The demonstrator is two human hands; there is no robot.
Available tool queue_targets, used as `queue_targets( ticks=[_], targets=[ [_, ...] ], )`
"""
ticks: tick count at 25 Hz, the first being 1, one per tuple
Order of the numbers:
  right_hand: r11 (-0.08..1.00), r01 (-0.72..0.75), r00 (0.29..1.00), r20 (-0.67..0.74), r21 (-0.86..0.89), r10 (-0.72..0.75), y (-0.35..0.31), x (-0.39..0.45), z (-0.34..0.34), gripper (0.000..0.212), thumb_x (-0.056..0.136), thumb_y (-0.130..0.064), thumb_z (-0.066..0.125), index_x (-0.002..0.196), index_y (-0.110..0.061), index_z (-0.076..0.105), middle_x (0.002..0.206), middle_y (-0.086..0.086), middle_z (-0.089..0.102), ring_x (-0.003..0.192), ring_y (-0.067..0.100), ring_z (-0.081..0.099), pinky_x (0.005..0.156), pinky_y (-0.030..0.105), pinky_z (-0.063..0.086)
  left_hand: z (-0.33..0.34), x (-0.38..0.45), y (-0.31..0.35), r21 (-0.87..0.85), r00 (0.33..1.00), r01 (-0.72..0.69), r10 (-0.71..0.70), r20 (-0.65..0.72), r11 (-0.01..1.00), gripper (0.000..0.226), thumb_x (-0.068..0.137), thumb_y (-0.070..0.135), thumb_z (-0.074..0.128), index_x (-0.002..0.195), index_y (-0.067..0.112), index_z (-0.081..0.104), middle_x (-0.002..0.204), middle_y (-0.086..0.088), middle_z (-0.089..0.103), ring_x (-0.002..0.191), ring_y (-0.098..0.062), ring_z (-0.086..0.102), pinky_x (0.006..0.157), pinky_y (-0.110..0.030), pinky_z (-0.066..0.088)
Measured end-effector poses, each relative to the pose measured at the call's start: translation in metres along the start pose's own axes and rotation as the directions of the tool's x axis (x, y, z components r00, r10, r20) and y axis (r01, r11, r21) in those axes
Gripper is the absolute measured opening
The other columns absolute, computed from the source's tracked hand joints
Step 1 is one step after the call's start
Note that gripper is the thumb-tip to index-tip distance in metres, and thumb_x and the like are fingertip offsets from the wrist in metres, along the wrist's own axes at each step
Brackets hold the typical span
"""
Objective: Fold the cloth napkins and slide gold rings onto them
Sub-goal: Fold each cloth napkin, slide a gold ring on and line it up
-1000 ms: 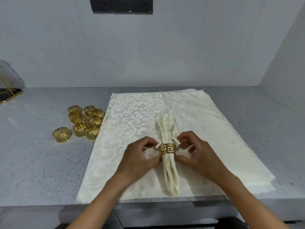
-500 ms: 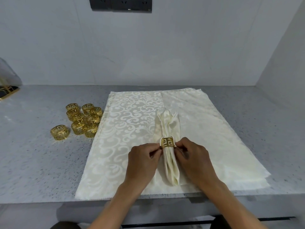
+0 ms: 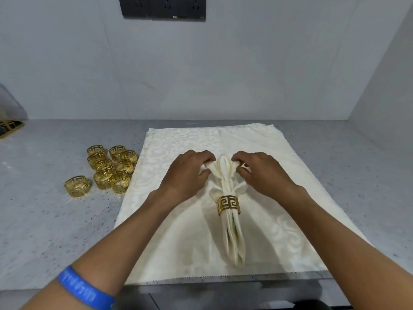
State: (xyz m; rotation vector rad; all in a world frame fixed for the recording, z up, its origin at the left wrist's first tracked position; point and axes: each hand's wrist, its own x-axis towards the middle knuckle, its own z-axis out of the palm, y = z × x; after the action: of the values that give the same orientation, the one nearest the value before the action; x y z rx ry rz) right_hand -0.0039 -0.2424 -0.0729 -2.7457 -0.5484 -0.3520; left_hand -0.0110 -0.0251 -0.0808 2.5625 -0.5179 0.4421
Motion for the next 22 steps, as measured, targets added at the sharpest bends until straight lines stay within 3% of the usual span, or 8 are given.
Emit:
queue_targets(
  ticks=[3,7,15,18,20,22],
  targets=[
    [1.000,-0.019,0.997,-0.075,-0.021,0.017,0.013,-0.015,-0.005,0.009,0.095,-0.030,0.060,0.093,-0.022,0.062,0.083,-0.004,0.068,0.079,0.019,0.061,0.069,0.037,0.050,-0.007,-0.012,-0.011,-0.046,0.996,-0.008,0.004,-0.089,0.999,0.008,0.088,0.024,0.072,0.096,0.022,0.071,0.090,0.007,0.069,0.087,-0.013,0.059,0.075,-0.028,0.045],
    [0.991,-0.124,0.981,-0.144,0.048,0.129,0.034,-0.053,-0.010,0.011,0.091,-0.031,0.066,0.083,-0.025,0.063,0.075,-0.010,0.065,0.073,0.015,0.059,0.068,0.037,0.050,-0.011,-0.044,-0.032,-0.048,0.995,0.041,-0.045,-0.092,0.998,0.005,0.083,0.024,0.077,0.083,0.025,0.073,0.077,0.015,0.064,0.079,-0.006,0.055,0.068,-0.015,0.036],
    [0.964,-0.229,0.947,-0.198,0.133,0.253,0.026,-0.072,-0.013,0.008,0.091,-0.033,0.066,0.089,-0.026,0.062,0.075,-0.012,0.064,0.074,0.015,0.062,0.068,0.036,0.050,-0.010,-0.061,-0.024,-0.097,0.988,-0.005,-0.010,-0.155,0.995,0.015,0.081,0.020,0.078,0.085,0.027,0.066,0.082,0.015,0.062,0.079,-0.005,0.055,0.069,-0.029,0.048],
    [0.919,-0.349,0.865,-0.313,0.183,0.391,-0.006,-0.082,-0.020,0.027,0.091,-0.049,0.061,0.104,-0.025,0.057,0.080,-0.011,0.061,0.070,0.016,0.060,0.066,0.033,0.046,-0.015,-0.069,-0.014,-0.207,0.962,0.047,-0.100,-0.255,0.977,0.038,0.073,0.026,0.082,0.100,0.027,0.056,0.091,0.012,0.054,0.080,-0.005,0.053,0.067,-0.019,0.044],
    [0.927,-0.363,0.892,-0.253,0.090,0.374,-0.045,-0.096,-0.013,0.042,0.089,-0.066,0.050,0.083,-0.025,0.059,0.069,-0.011,0.060,0.063,0.016,0.059,0.064,0.032,0.048,-0.008,-0.076,-0.006,-0.170,0.986,0.014,-0.042,-0.161,0.985,0.035,0.072,0.030,0.083,0.096,0.028,0.057,0.088,0.014,0.055,0.079,-0.005,0.053,0.068,-0.026,0.047],
    [0.933,-0.359,0.930,-0.092,-0.016,0.357,-0.082,-0.103,-0.002,0.058,0.086,-0.076,0.039,0.069,-0.023,0.057,0.064,-0.009,0.060,0.061,0.015,0.059,0.062,0.031,0.047,0.001,-0.081,0.002,-0.132,1.000,-0.021,0.022,0.005,0.991,0.026,0.075,0.033,0.081,0.093,0.030,0.064,0.087,0.017,0.060,0.080,-0.003,0.055,0.073,-0.034,0.051]
  ],
)
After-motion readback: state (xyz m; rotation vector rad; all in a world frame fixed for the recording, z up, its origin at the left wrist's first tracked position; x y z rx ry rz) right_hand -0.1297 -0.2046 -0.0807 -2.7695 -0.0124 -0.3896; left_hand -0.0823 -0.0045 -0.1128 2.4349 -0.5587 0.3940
